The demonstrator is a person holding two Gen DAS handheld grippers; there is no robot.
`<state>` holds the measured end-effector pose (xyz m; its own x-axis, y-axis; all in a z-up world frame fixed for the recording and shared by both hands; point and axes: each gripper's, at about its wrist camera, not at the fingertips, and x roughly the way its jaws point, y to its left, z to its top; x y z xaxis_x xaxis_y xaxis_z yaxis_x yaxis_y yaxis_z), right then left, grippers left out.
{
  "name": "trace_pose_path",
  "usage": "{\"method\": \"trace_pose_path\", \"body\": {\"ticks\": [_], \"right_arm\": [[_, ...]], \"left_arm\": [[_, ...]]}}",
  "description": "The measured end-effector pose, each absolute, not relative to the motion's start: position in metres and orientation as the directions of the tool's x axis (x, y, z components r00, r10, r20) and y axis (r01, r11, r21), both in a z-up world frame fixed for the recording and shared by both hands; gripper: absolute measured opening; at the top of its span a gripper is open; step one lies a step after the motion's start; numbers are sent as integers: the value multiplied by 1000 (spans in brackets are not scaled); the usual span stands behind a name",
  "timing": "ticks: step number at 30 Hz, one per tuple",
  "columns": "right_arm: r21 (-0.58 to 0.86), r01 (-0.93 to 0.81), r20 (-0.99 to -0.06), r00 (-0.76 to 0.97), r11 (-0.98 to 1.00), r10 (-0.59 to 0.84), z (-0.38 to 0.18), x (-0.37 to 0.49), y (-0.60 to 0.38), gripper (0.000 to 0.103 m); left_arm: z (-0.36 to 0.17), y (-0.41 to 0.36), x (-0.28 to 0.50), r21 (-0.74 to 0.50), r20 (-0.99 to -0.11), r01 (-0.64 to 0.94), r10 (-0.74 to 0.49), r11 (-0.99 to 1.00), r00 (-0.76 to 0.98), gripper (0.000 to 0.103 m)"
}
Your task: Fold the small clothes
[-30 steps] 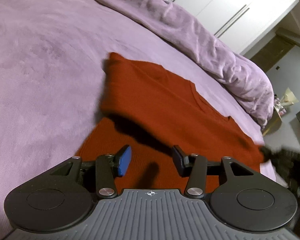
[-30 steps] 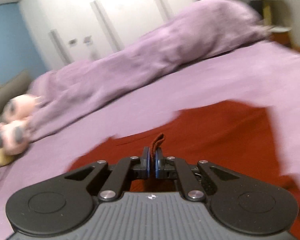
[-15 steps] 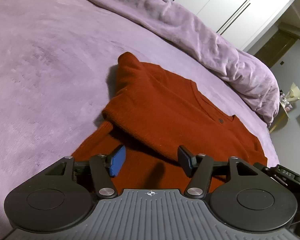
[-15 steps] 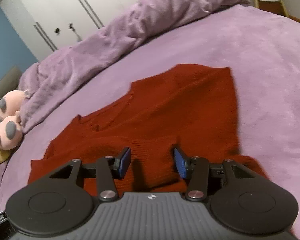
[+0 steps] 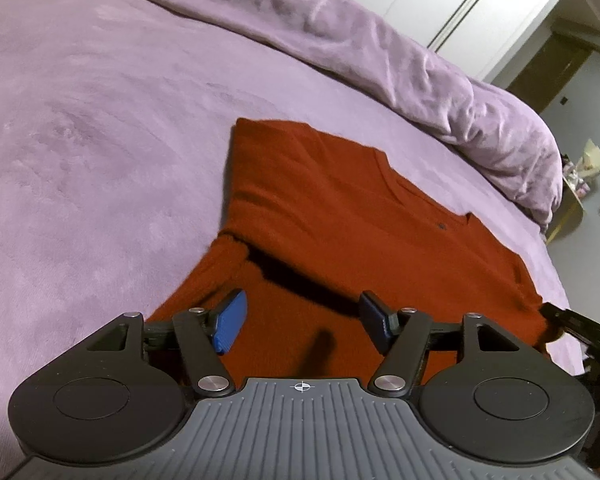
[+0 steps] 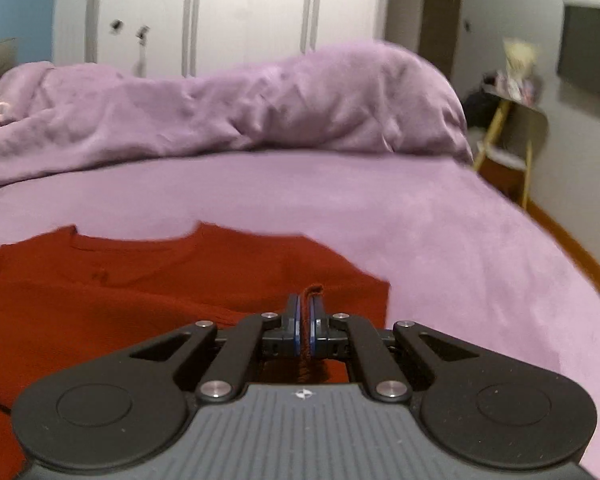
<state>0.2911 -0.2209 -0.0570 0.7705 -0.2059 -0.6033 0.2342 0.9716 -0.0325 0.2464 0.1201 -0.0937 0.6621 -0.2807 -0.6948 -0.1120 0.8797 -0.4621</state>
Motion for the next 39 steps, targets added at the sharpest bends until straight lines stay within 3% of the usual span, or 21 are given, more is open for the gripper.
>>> {"method": "trace_pose_path", "body": {"ticks": [2,4,5,11,14,22,31,39], "right_arm": [[-18,271,-619,753,962,-224,-58,290,-226,5],[-18,301,-578,775,954,-255,-54,281,-224,19],[12,289,-564,793,957,-232,-51,277,-222,21],[155,54,-636,769,986,58,-70,285,-184,21],[50,72,-694,719,996,-17,-93,303,-174,19],[-69,100,-671,732,993,-121,-104,333,-197,16],[-29,66,-652,755,997,-69,-89,262,-209,17],[-45,18,-639,768,999,-43,-98,263,-218,17]], "left_arm": [[-86,119,242,-456,-701,-102,-287,884,653,68],[-76,116,238,-439,-690,-80,-279,895,668,69],[-70,113,238,-431,-677,-67,-273,900,683,71],[-73,83,264,-361,-673,-13,-251,933,696,74],[-90,77,274,-331,-730,-48,-224,942,646,72],[-99,68,292,-253,-744,-33,-173,967,646,74],[-101,71,281,-236,-731,19,-191,971,655,76],[-96,72,266,-206,-737,41,-182,978,651,78]]}}
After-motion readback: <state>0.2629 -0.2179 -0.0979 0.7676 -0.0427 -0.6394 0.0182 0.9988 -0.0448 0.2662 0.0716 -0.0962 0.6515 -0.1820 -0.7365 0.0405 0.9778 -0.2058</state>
